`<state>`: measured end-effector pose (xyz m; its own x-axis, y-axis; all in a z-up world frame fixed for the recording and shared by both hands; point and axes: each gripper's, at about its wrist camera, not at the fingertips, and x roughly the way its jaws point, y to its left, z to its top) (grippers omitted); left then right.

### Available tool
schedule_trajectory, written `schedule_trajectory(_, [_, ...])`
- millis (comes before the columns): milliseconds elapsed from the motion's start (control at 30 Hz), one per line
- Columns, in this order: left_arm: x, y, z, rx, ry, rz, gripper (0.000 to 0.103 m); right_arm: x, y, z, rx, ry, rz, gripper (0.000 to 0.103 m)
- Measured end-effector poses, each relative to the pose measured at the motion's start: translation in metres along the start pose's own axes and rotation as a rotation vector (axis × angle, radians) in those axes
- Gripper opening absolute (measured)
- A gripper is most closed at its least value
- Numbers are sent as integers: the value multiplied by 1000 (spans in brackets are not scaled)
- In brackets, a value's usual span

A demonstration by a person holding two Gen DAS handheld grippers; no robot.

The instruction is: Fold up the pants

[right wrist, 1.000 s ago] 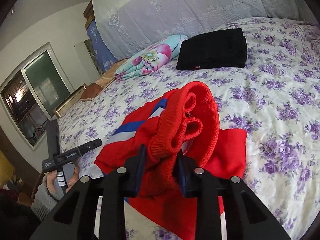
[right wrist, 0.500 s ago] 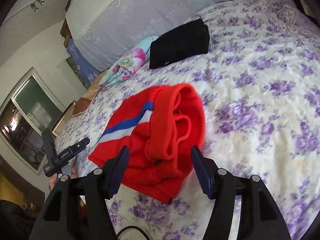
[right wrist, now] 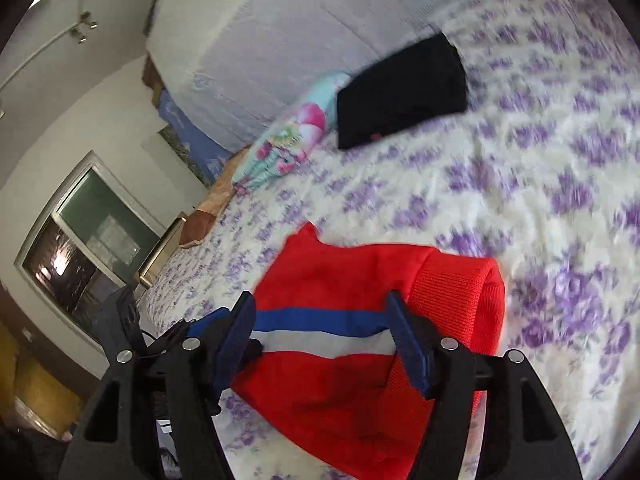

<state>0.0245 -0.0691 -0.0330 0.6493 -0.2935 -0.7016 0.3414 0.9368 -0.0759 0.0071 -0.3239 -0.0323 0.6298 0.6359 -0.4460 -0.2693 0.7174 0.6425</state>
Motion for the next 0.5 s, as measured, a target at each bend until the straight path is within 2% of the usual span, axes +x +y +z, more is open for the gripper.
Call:
schedule_trajectory(67, [7,20,-2,-106,37,-95,99,-5,-10,-2,23,-6,37,52])
schedule_trajectory(167, [9,31,-1,-156,56,-156,99,-9,-11,1,72,12,49,51])
schedule_trajectory(233, [-1,34,-5,-160,14,-128,99,-10,7,9,39,18,-8,53])
schedule_trajectory(333, [-21,48,-12,-172,-49,-49,99,-3,55,23,-143,17,-57,70])
schedule_trajectory(400, [-29,64,-17,-208,-51,-6,99,15,86,30,-238,48,-48,74])
schedule_trajectory(500, [-31,92,-27,-284,-40,30,99,58,114,37,-258,121,8,78])
